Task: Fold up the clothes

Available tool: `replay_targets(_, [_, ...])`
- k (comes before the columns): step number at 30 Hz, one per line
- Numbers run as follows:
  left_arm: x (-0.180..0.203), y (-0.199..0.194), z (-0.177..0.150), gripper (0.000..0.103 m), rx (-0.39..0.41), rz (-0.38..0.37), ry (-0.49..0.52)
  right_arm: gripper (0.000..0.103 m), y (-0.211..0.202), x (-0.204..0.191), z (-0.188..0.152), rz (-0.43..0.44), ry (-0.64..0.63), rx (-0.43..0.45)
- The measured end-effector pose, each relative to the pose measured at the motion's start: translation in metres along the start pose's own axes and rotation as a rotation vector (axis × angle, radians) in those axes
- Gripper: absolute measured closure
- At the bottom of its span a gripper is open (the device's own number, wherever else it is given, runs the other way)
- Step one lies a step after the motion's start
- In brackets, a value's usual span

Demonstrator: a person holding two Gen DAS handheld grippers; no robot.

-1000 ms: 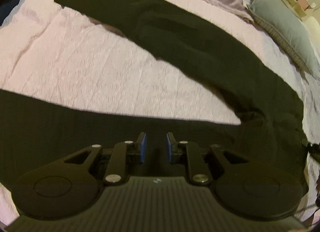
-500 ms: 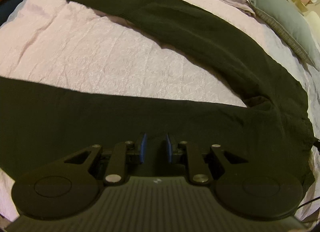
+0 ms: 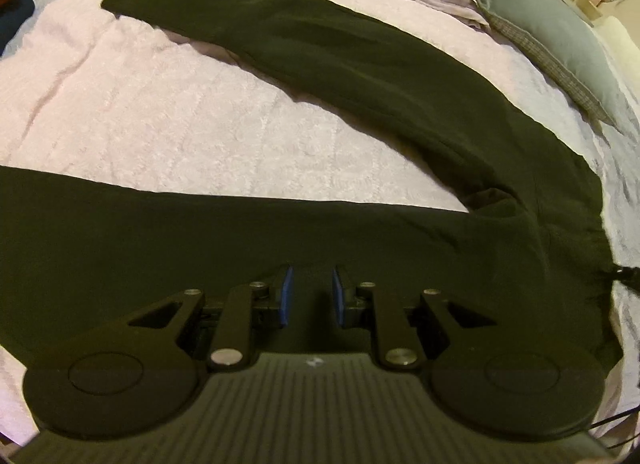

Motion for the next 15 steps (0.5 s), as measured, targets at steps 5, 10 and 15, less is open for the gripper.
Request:
replay_targets(5, [0.001,0.000,-0.001,0.086,0.003,0.005,0.003,0.102,0.039,0.025,-0.014,-0.172,0.103,-0.071])
replay_targets(10, [-0.011,-0.007,-0.001,0.086,0.025,0.007,0.018,0.093,0.035,0.010,-0.012,-0.303,0.035,-0.052])
replay_targets(15, [-0.044,-0.013,-0.009,0.086,0.023,0.019,-0.045,0.073,-0.027,-0.008,-0.031,-0.412,0.067,0.082])
Point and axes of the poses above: each gripper's, at about its wrist camera, not at the fingertips, and y roughly the way its jaws point, x to its right, z to its top, the point moved 10 cm from there along y, roughly the way its jaws point, and after that the axes turned 3 degrees about -x, right-handed, at the moved point
